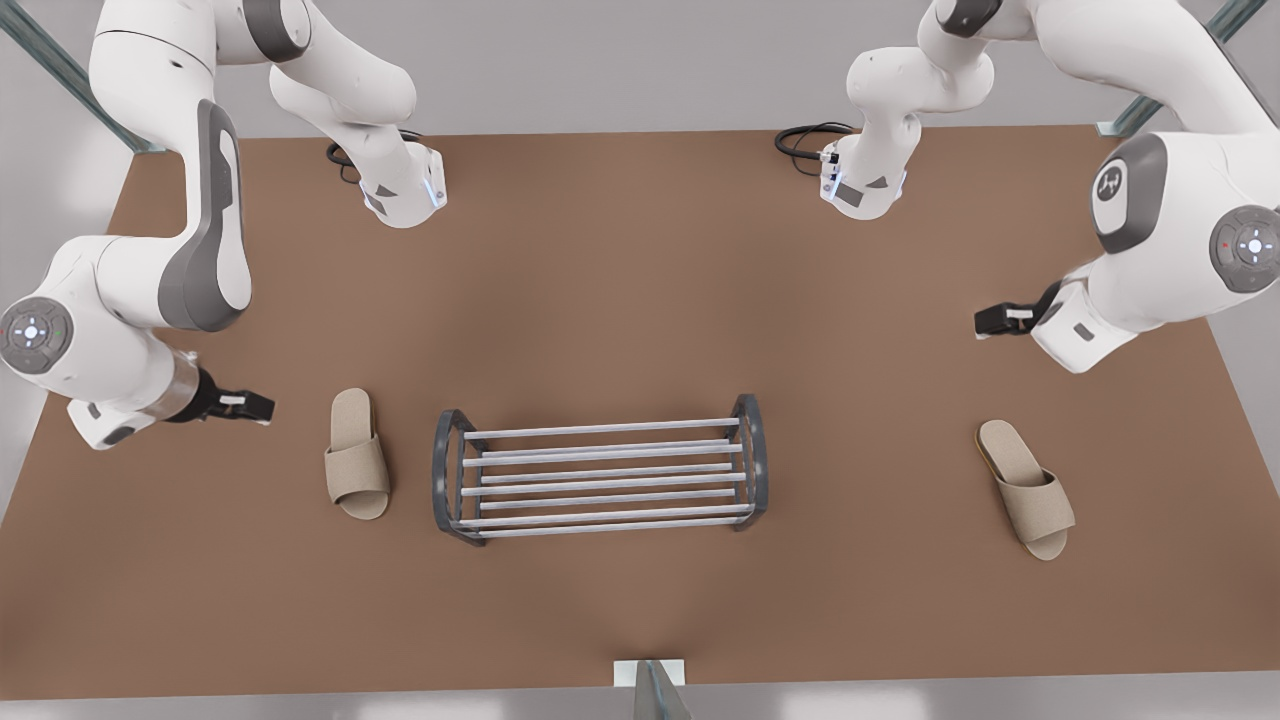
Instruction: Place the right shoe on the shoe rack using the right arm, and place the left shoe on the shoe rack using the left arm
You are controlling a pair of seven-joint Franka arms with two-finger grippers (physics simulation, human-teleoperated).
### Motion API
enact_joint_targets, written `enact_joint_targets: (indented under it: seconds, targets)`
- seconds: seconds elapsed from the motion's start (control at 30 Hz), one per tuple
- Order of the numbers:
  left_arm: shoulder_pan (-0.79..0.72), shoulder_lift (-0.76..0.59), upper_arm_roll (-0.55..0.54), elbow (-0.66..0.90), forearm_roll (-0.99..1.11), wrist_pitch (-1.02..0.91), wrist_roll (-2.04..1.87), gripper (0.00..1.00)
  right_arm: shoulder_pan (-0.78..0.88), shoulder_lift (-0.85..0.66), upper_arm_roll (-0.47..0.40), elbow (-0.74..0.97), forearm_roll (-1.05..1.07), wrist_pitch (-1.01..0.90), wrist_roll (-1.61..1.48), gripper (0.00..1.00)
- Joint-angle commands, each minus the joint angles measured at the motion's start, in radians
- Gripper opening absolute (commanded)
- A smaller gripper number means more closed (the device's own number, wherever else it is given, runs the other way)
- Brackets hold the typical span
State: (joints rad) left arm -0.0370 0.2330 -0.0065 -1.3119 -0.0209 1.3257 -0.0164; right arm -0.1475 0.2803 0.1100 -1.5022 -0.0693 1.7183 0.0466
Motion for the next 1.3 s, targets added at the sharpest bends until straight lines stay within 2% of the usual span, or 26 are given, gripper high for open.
enact_joint_targets:
  seconds: [0.0,0.07,0.1,0.13,0.17,0.2,0.23,0.27,0.3,0.37,0.4,0.43,0.57,0.67,0.73,0.83,1.0,1.07,1.17,1.2,1.23,1.27]
  targets:
    - [0.000,0.000,0.000,0.000,0.002,0.050,-0.014,1.00,0.000,-0.001,0.000,0.000,0.000,0.075,0.024,1.00]
    - [0.000,0.015,0.003,-0.035,0.019,0.027,-0.011,1.00,0.000,-0.001,-0.001,0.000,-0.001,0.075,0.025,1.00]
    - [0.025,-0.006,0.072,-0.157,-0.123,0.133,-0.017,1.00,0.006,-0.001,0.000,0.002,-0.003,0.077,0.027,1.00]
    - [0.026,-0.060,0.206,-0.410,-0.391,0.421,0.003,1.00,0.006,-0.001,0.000,0.002,-0.003,0.077,0.027,1.00]
    - [0.020,-0.098,0.200,-0.662,-0.447,0.792,0.049,1.00,0.006,-0.001,0.000,0.004,-0.003,0.077,0.027,1.00]
    - [0.020,-0.109,0.195,-0.819,-0.634,1.006,0.281,1.00,0.008,-0.001,0.000,0.005,-0.003,0.077,0.027,1.00]
    - [0.035,-0.106,0.210,-0.915,-0.870,1.027,0.674,1.00,0.006,-0.001,0.000,0.004,-0.001,0.077,0.027,1.00]
    - [0.034,-0.107,0.207,-1.043,-1.144,1.266,0.949,1.00,0.006,-0.001,0.000,0.004,-0.001,0.077,0.027,1.00]
    - [0.035,-0.101,0.207,-1.076,-1.534,1.334,1.393,1.00,0.006,-0.001,0.000,0.004,-0.001,0.077,0.027,1.00]
    - [0.057,-0.081,0.215,-1.129,-2.276,1.331,2.355,1.00,0.006,-0.001,0.000,0.004,-0.001,0.077,0.027,1.00]
    - [0.092,-0.060,0.217,-1.141,-2.543,1.266,2.750,1.00,0.006,-0.001,0.000,0.004,-0.001,0.077,0.027,1.00]
    - [0.115,-0.032,0.218,-1.145,-2.687,1.180,2.952,1.00,0.006,-0.001,0.000,0.004,-0.001,0.077,0.027,1.00]
    - [0.124,-0.055,0.244,-1.169,-2.786,1.161,3.034,1.00,0.006,-0.001,0.000,0.004,-0.003,0.077,0.025,1.00]
    - [0.124,-0.043,0.227,-1.164,-3.047,1.156,3.034,1.00,0.006,-0.001,0.000,0.004,-0.004,0.077,0.025,1.00]
    - [0.137,-0.023,0.223,-1.165,-3.141,1.161,2.953,1.00,0.006,-0.001,0.000,0.004,-0.003,0.077,0.025,1.00]
    - [0.138,0.040,0.223,-1.156,-3.168,1.161,2.824,1.00,0.006,-0.001,0.000,0.004,-0.003,0.077,0.025,1.00]
    - [0.138,0.060,0.201,-1.112,-3.200,1.188,2.592,1.00,0.009,-0.001,0.000,0.004,-0.007,0.078,0.027,1.00]
    - [0.140,0.075,0.181,-1.101,-3.199,1.208,2.377,1.00,0.003,-0.001,0.000,-0.006,-0.012,0.092,0.030,1.00]
    - [0.152,0.095,0.177,-0.981,-3.199,1.339,1.998,1.00,0.009,-0.006,0.000,-0.029,-0.076,0.135,0.030,1.00]
    - [0.152,0.103,0.166,-0.977,-3.199,1.339,1.962,1.00,0.013,-0.026,0.003,-0.081,-0.113,0.193,0.019,1.00]
    - [0.154,0.127,0.157,-0.943,-3.199,1.351,1.896,1.00,0.026,-0.102,0.014,-0.223,-0.165,0.349,-0.002,1.00]
    - [0.166,0.157,0.141,-0.899,-3.193,1.391,1.772,1.00,0.028,-0.190,0.016,-0.413,-0.239,0.582,-0.109,1.00]
